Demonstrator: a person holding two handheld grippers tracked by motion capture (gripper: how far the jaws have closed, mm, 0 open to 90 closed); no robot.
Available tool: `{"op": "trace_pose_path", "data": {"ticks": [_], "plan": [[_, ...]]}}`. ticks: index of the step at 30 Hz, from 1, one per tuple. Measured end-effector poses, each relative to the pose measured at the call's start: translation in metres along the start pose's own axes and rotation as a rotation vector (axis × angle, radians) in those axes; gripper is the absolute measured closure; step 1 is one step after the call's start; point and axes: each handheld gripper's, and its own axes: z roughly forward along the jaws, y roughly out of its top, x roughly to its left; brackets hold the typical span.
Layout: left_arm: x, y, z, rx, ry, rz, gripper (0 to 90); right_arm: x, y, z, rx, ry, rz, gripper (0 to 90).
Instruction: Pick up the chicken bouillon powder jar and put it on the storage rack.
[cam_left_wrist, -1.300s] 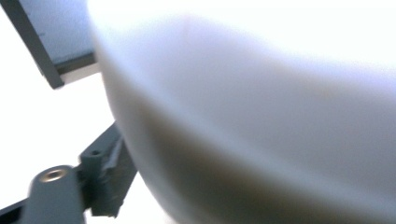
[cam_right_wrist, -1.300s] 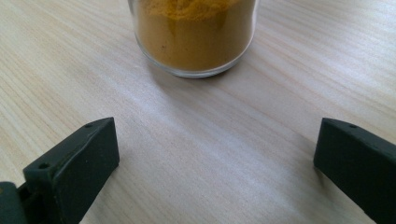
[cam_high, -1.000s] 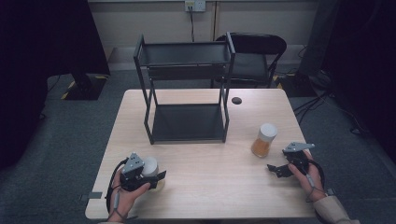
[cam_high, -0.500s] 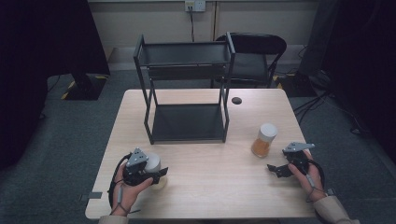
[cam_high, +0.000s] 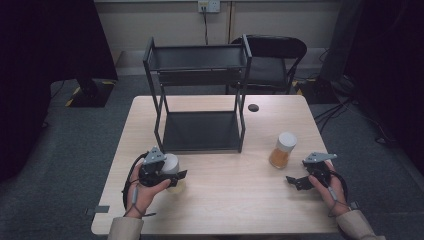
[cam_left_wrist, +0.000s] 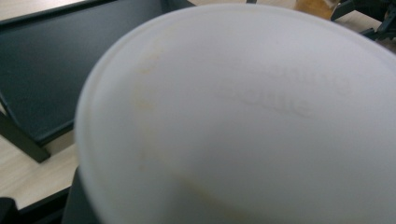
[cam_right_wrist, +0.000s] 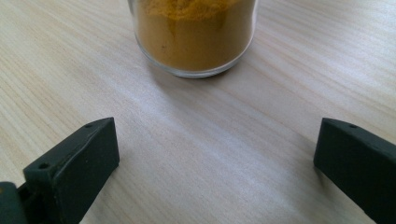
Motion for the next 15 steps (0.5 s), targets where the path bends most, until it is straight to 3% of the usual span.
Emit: {"op": "trace_pose_path", "data": {"ticks": [15], "plan": [[0.006,0.035,0.014,-0.005,-0.006,0.008,35.0,0.000,0.000,0.000,0.000,0.000,0.000,0.0]]}}
